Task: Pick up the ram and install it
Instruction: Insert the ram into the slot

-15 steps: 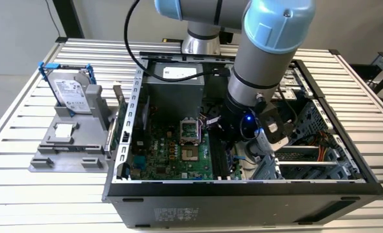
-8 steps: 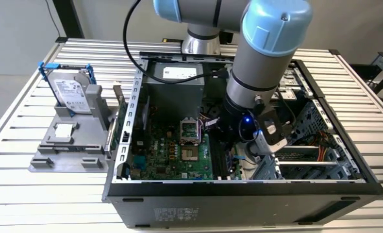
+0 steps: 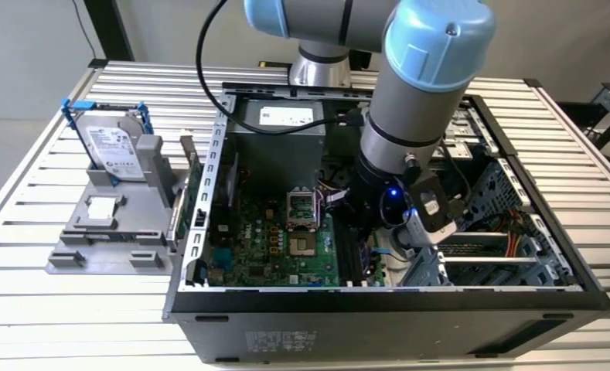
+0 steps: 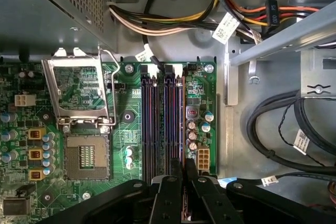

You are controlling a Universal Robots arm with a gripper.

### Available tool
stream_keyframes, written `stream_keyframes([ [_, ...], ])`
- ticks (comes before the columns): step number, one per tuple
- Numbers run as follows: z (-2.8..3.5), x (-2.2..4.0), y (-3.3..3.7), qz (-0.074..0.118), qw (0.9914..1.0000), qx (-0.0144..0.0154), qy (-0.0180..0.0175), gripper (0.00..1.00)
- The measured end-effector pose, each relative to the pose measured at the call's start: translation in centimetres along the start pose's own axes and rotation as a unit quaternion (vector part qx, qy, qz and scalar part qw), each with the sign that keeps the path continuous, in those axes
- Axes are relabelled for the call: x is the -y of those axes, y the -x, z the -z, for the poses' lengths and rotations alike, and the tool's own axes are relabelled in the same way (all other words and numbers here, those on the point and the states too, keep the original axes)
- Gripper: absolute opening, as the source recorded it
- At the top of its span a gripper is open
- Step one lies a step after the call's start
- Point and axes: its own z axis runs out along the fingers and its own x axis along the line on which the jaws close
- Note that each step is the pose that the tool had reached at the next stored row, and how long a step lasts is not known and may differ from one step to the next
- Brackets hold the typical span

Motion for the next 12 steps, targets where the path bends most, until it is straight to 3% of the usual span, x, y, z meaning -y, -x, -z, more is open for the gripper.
stream_keyframes([
  [8,0.0,0.02,-0.02,0.0,1.0,0.0,-0.0006,0.0],
  [12,0.42,0.02,-0.02,0.0,1.0,-0.0001,-0.0015,0.0],
])
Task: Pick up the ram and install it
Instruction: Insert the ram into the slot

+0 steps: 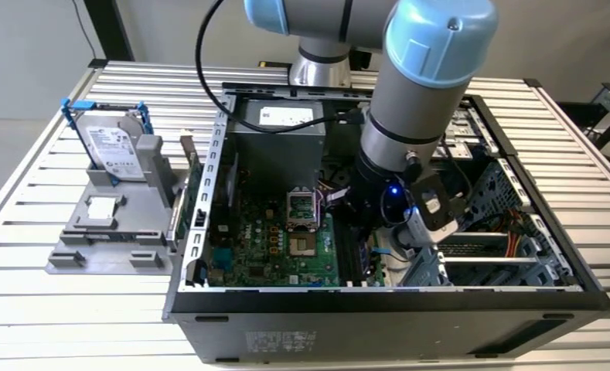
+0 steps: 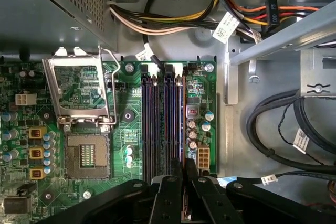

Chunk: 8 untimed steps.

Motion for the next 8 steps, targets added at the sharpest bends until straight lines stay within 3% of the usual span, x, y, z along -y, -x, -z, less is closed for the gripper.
stream_keyframes([
  [3,0.32,-0.02,-0.02,0.0,1.0,0.0001,-0.0001,0.0],
  [8,0.27,-0.01,-0.18,0.0,1.0,0.0004,-0.0001,0.0],
])
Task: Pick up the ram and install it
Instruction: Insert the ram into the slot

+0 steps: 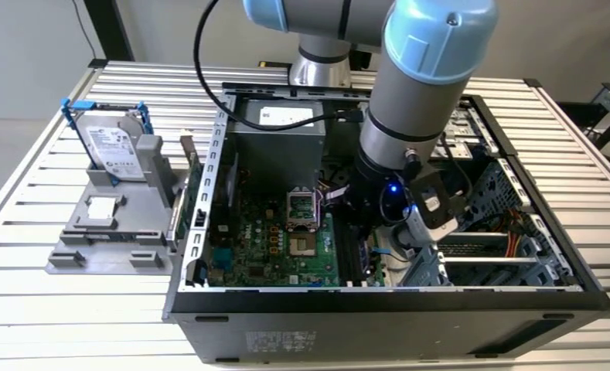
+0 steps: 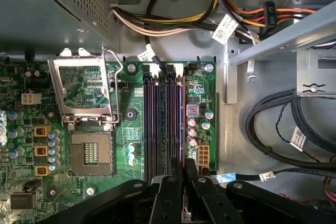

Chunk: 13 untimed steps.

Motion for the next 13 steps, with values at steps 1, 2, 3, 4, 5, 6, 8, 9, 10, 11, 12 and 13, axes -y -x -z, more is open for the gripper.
stream_keyframes([
  [1,0.0,0.01,0.0,0.0,1.0,0.0,-0.0001,0.0],
  [2,-0.02,0.02,0.0,0.0,1.0,0.0,0.0,0.0],
  [3,-0.04,0.03,0.0,0.0,1.0,0.0001,0.0001,0.0],
  [4,-0.07,0.05,0.0,0.0,1.0,0.0001,0.0001,0.0],
  [5,-0.09,0.09,0.0,0.0,1.0,0.0,0.0,0.0],
  [6,-0.1,0.13,0.0,0.0,1.0,0.0,-0.0001,0.0],
  [8,-0.12,0.21,0.0,0.0,1.0,0.0001,0.0,0.0],
  [9,-0.13,0.24,0.0,0.0,1.0,0.0,0.0,0.0],
  [10,-0.15,0.25,0.0,0.0,1.0,0.0,0.0001,0.0],
  [11,-0.18,0.26,0.0,0.0,1.0,0.0001,0.0,0.0],
  [12,-0.23,0.27,0.0,0.0,1.0,0.0001,0.0,0.0],
  [13,-0.3,0.27,0.0,0.0,1.0,0.0,0.0,0.0],
])
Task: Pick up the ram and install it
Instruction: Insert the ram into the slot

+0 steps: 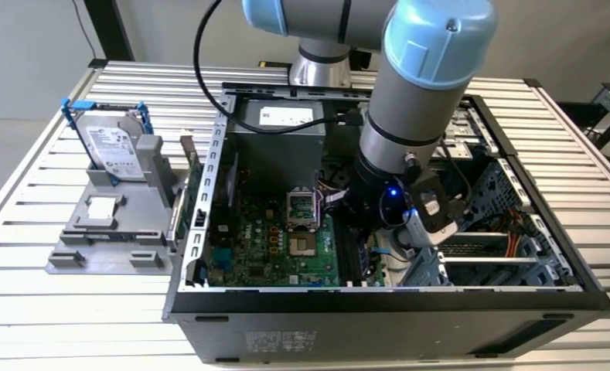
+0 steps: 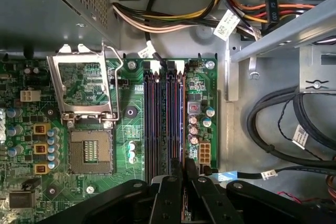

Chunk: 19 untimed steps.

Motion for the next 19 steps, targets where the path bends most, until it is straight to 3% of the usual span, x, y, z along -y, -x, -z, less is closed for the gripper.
stream_keyframes([
  [7,-0.57,0.02,-0.01,0.0,1.0,0.0,0.0,0.0],
  [19,-0.54,-0.01,0.06,0.0,1.0,0.0,0.0001,0.0],
])
